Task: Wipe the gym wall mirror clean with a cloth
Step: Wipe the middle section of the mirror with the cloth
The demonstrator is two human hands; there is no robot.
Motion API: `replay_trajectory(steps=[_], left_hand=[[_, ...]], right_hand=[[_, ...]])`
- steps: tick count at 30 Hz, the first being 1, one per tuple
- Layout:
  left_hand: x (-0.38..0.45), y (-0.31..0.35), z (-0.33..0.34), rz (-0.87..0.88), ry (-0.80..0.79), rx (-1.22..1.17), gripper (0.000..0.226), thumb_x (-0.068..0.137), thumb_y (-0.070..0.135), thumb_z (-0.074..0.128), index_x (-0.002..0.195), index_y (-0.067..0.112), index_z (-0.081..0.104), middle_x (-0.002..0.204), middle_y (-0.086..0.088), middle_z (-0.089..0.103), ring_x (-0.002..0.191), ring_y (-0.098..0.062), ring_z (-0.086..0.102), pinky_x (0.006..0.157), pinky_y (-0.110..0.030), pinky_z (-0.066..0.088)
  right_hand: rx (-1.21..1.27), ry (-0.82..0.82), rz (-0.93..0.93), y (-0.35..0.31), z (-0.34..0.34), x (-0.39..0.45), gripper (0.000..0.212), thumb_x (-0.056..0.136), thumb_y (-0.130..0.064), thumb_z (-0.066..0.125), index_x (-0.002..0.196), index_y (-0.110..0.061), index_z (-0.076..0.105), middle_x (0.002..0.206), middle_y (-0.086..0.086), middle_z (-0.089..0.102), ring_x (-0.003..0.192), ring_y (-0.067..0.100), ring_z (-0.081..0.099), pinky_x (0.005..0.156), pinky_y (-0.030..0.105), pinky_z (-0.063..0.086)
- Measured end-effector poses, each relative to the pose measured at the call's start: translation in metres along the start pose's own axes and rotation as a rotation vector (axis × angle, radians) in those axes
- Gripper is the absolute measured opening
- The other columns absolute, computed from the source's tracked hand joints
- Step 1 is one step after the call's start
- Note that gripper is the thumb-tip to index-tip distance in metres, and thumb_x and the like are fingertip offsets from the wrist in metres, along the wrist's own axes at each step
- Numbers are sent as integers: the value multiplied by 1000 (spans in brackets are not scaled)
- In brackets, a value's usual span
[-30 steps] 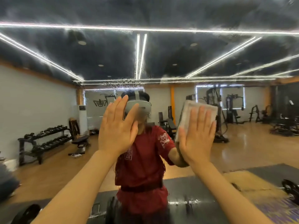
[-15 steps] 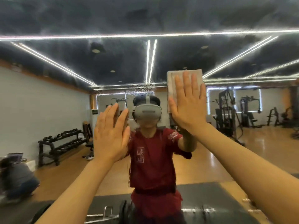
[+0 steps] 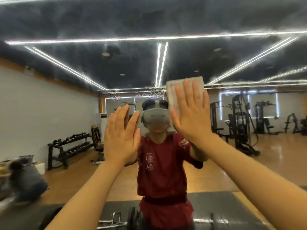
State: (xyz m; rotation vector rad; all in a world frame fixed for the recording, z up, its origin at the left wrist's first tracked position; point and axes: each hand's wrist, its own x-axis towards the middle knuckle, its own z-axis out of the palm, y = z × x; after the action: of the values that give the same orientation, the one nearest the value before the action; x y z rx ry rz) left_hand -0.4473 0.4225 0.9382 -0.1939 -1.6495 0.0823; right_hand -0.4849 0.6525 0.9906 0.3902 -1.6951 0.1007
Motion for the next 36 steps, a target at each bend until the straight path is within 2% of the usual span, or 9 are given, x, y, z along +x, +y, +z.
replay_trajectory(steps=[4, 8, 12, 20, 22, 26, 30, 32, 36], left_hand=[[0, 0, 0, 12, 11, -17, 51, 94, 33, 43, 142, 18, 39, 151, -13, 26, 140, -32, 24, 113, -54, 31], [-1, 1, 2, 13, 16, -9, 50, 95, 33, 44, 142, 17, 41, 151, -13, 26, 141, -31, 23, 115, -52, 29], [0, 1, 2, 12, 26, 5, 49, 95, 33, 43, 142, 19, 40, 151, -13, 27, 140, -31, 25, 115, -49, 24], [1, 1, 0, 4, 41, 5, 51, 92, 32, 44, 142, 18, 42, 151, -12, 28, 140, -30, 24, 115, -45, 20], [0, 2, 0, -2, 35, 11, 52, 93, 32, 44, 143, 19, 41, 151, -12, 27, 141, -29, 23, 115, -44, 19], [-1, 1, -1, -8, 16, 17, 52, 93, 34, 43, 142, 20, 39, 151, -12, 27, 139, -31, 26, 111, -51, 30], [0, 1, -1, -11, 13, -17, 51, 94, 34, 43, 142, 18, 42, 152, -12, 27, 140, -31, 26, 111, -54, 34], [-1, -1, 0, -1, 25, -27, 51, 95, 34, 43, 142, 18, 44, 152, -12, 28, 141, -30, 25, 112, -52, 31], [-1, -3, -2, 5, 8, -36, 51, 95, 35, 45, 144, 20, 40, 152, -11, 30, 141, -31, 28, 115, -49, 26]], right_hand=[[13, 21, 60, -5, 1, 16, 69, 101, -49, 20, 157, -11, 12, 164, 16, 7, 151, 33, 4, 121, 54, 6], [32, 9, 51, -22, 4, -46, 69, 101, -45, 30, 157, -9, 12, 164, 18, 4, 151, 33, 1, 121, 55, 7], [-13, -45, -16, -31, 10, -109, 71, 97, -47, 33, 156, -10, 19, 163, 17, 10, 151, 34, 7, 121, 55, 8], [21, 4, 64, -15, 0, 18, 71, 101, -49, 27, 157, -10, 10, 164, 18, 6, 151, 34, 2, 121, 53, 4], [32, 18, 63, -16, 0, 17, 70, 102, -49, 30, 157, -9, 11, 164, 18, 7, 151, 33, 2, 122, 51, 3], [56, -18, 90, -31, 3, -29, 71, 101, -48, 27, 158, -11, 6, 164, 16, -1, 152, 31, -3, 122, 49, -3], [9, -63, 4, -41, 12, -99, 71, 98, -50, 31, 156, -10, 20, 164, 16, 9, 151, 33, 6, 120, 55, 10], [-9, -57, -4, -36, 13, -97, 72, 97, -51, 30, 155, -10, 22, 163, 16, 11, 151, 33, 9, 120, 54, 10], [39, 4, 230, -26, 4, -34, 72, 99, -50, 25, 157, -11, 9, 164, 15, 2, 151, 33, 1, 121, 54, 4]])
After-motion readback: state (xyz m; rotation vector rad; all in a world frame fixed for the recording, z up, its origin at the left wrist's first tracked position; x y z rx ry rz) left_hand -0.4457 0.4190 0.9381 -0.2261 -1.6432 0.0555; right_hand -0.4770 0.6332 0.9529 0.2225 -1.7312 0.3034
